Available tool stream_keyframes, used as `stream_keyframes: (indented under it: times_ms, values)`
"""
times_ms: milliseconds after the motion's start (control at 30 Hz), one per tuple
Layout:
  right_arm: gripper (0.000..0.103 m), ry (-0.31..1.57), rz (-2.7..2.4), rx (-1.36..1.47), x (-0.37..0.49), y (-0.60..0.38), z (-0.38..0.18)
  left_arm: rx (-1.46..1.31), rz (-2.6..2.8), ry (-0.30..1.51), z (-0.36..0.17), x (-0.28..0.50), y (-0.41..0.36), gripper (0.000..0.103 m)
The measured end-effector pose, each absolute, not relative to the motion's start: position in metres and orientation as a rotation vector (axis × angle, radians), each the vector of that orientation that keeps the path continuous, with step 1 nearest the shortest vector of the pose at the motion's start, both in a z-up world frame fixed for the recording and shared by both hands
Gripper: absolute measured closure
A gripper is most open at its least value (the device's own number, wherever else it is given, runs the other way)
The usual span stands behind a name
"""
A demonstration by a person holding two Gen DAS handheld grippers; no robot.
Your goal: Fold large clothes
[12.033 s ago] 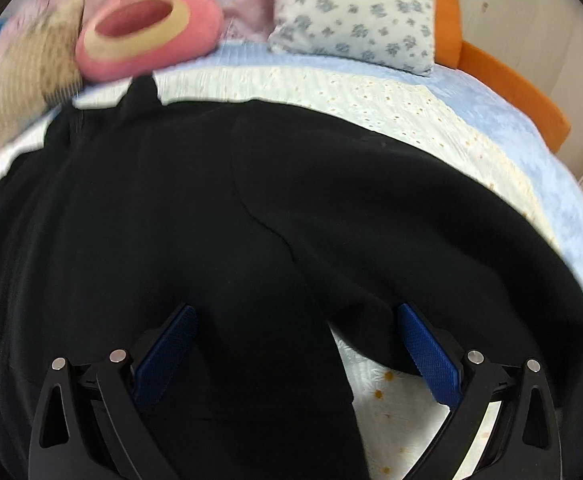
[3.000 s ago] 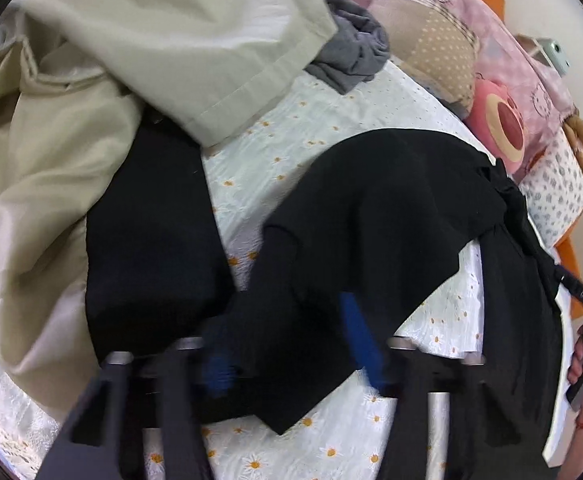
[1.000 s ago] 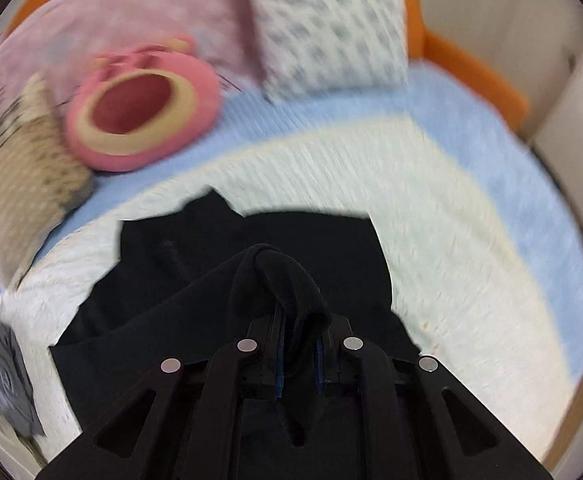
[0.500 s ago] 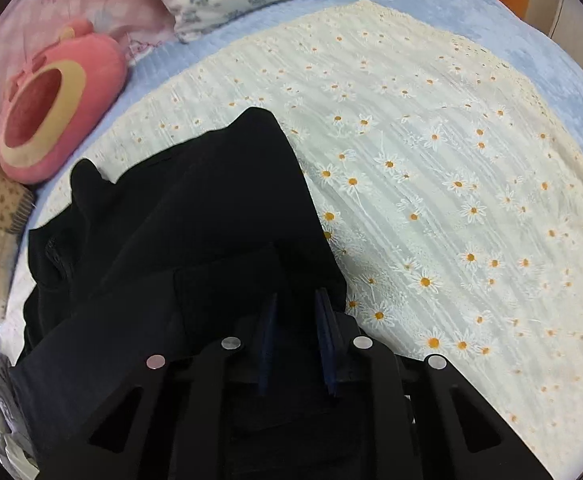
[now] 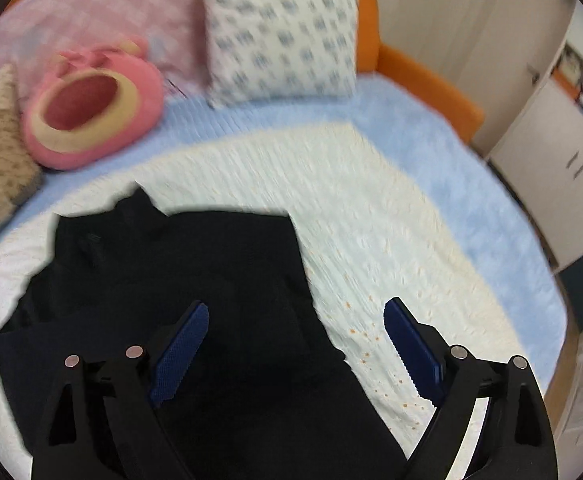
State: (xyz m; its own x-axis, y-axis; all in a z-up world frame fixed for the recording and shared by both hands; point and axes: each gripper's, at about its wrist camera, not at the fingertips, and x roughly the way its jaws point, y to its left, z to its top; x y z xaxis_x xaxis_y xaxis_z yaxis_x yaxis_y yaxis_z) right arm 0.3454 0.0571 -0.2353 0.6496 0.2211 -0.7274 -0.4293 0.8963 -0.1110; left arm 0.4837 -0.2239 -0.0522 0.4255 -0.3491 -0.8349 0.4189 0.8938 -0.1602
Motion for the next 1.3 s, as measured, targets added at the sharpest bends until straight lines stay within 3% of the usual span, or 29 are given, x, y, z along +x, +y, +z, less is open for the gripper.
stream_keyframes:
  times_ms: [100,233,467,667,900,933,967,1033,1300]
  values:
    - [0.093,0.779,0.372,-0.29,0.345,0.058,-0.235,0.04,-0.461,1.002,-0.014,0.489,-0.167,0.009]
    - [0.093,0.781,0.377,-0.28,0.345,0.057,-0.235,-0.064,-0.407,1.028,-0.005,0.497,-0.074,0.009]
    - [0.091,0.855,0.474,-0.202,0.341,0.036,-0.225,-0.336,-0.281,1.1,-0.091,0.493,0.087,0.009]
    - [0.094,0.91,0.562,-0.1,0.315,-0.029,-0.211,-0.416,-0.278,1.18,-0.177,0.477,0.121,0.009]
    - [0.091,0.942,0.416,0.137,0.37,-0.164,-0.16,-0.392,-0.316,0.967,-0.158,0.415,0.125,0.009]
    - [0.081,0.943,0.366,0.12,0.383,-0.185,-0.154,-0.391,-0.31,0.962,-0.157,0.408,0.128,0.009]
    - [0.053,0.941,0.321,0.101,0.393,-0.198,-0.15,-0.4,-0.304,0.956,-0.158,0.4,0.132,0.009]
    - [0.032,0.935,0.221,0.071,0.415,-0.233,-0.145,-0.422,-0.262,0.951,-0.161,0.392,0.14,0.009]
    - [0.033,1.099,0.136,0.16,0.473,-0.303,-0.171,-0.696,-0.297,0.95,-0.185,0.392,0.161,0.009]
